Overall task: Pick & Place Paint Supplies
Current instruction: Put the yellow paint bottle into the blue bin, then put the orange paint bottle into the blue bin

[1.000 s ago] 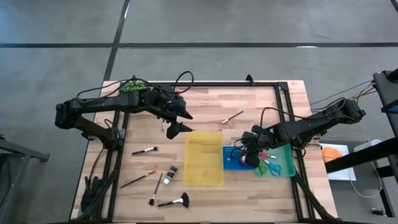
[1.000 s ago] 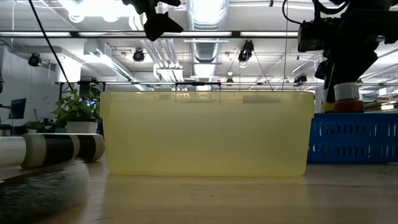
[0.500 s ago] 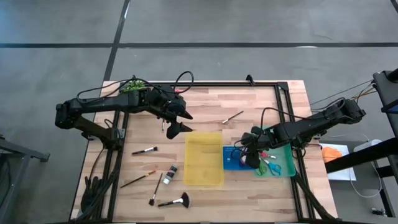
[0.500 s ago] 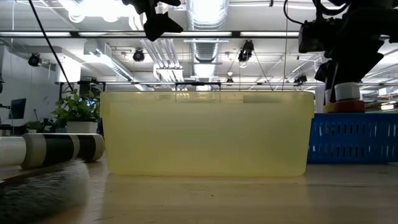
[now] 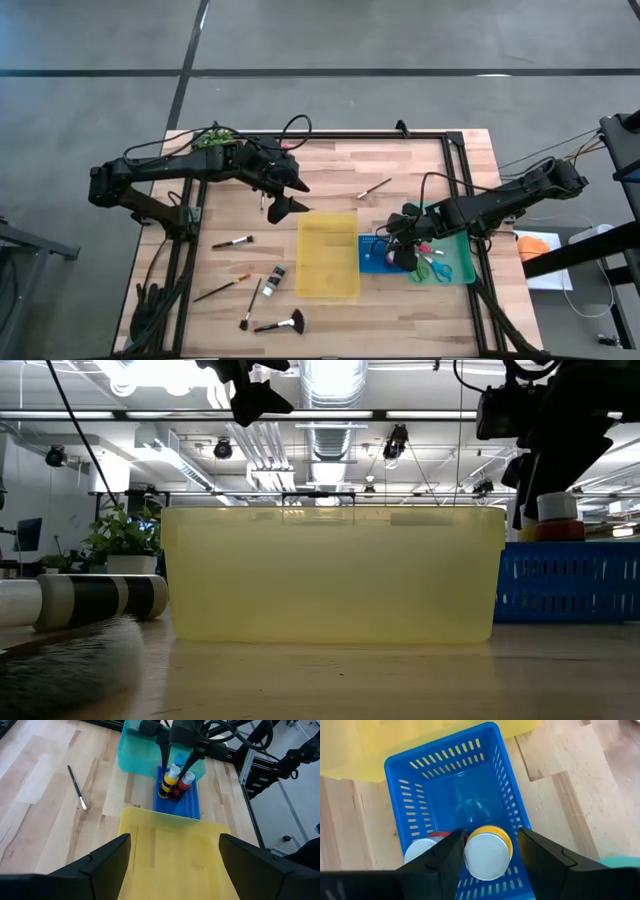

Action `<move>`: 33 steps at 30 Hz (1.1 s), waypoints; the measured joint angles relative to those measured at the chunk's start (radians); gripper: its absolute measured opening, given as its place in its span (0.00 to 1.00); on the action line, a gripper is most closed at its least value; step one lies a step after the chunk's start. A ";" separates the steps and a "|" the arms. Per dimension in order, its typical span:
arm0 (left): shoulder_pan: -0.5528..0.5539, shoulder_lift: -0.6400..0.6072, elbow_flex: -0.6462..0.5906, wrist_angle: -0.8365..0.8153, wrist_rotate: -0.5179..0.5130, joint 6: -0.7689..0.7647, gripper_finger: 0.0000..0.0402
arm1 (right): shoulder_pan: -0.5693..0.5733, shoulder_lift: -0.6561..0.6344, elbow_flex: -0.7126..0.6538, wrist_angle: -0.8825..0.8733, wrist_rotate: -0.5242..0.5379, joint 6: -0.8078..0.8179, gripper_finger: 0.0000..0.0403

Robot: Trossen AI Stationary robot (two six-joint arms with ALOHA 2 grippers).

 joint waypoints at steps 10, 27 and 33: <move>0.000 0.000 0.000 0.000 -0.019 0.005 0.78 | -0.001 -0.066 0.010 0.004 0.117 0.006 0.47; 0.137 -0.020 0.025 -0.456 -0.363 0.077 0.78 | -0.011 -0.330 0.024 0.005 0.318 0.080 0.47; 0.242 0.007 -0.089 -0.332 -0.392 0.025 0.78 | -0.011 -0.376 0.054 0.008 0.422 0.079 0.47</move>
